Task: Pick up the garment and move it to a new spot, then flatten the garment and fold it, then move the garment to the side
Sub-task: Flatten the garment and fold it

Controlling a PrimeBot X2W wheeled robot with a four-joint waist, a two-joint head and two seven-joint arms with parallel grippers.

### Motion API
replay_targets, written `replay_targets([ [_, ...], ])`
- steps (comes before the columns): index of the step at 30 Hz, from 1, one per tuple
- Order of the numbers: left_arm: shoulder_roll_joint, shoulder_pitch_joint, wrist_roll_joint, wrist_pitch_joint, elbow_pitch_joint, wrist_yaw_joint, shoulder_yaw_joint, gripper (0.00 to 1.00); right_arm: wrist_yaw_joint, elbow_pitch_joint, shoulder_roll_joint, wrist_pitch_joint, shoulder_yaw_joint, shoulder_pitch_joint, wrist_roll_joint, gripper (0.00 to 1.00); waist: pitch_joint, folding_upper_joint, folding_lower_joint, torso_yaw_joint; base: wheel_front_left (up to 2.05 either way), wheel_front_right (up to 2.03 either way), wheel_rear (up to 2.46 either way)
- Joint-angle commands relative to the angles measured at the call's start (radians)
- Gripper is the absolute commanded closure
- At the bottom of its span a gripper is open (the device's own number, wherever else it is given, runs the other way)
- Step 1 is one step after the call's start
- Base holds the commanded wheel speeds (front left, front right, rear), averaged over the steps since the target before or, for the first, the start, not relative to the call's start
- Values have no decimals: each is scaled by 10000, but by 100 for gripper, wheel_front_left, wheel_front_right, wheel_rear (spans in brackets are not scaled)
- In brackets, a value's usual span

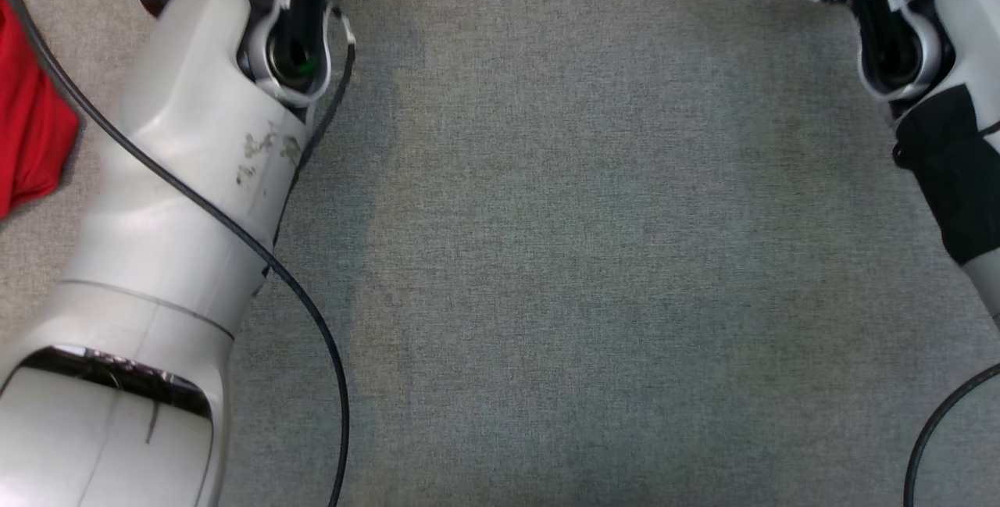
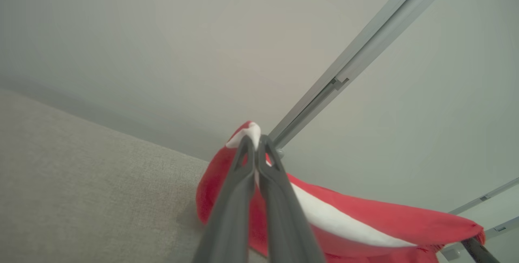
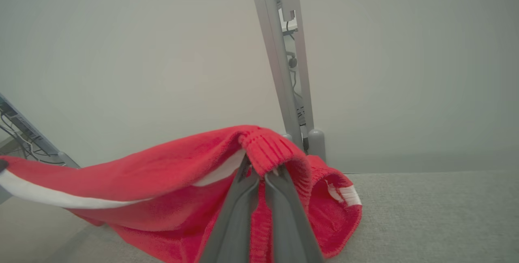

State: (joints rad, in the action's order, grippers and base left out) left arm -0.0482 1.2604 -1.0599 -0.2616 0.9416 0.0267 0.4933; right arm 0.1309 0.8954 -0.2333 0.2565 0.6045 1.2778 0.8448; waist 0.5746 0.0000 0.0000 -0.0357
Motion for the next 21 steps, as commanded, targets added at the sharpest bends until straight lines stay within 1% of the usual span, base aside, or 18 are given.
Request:
replay_targets([
  [1, -45, -235, -56, -43, 75, 45, 91, 100, -1, -6, -173, -135, 213, -208, 489, 100, -124, 0, 0, -58, 0, 0, 0],
  [5, -48, -712, -188, -43, 227, 83, 267, 100, 0, -297, -477, -665, 998, -670, 1808, 100, -336, 0, 0, -97, 0, 0, 0],
  [10, -47, -1264, -221, -44, 416, 193, 599, 100, 0, -690, -880, -1216, 1606, -1275, 3337, 100, -694, 0, 0, -143, 0, 0, 0],
  [18, -48, -2129, -508, -44, 664, 148, 805, 100, 0, -1808, -1401, -1940, 2514, -2291, 5139, 100, -1395, 0, 0, -123, 0, 0, 0],
  [21, -46, -2470, -625, -44, 736, 87, 874, 100, 0, -2119, -1569, -2147, 2833, -2618, 5562, 100, -1671, 0, 0, -95, 0, 0, 0],
])
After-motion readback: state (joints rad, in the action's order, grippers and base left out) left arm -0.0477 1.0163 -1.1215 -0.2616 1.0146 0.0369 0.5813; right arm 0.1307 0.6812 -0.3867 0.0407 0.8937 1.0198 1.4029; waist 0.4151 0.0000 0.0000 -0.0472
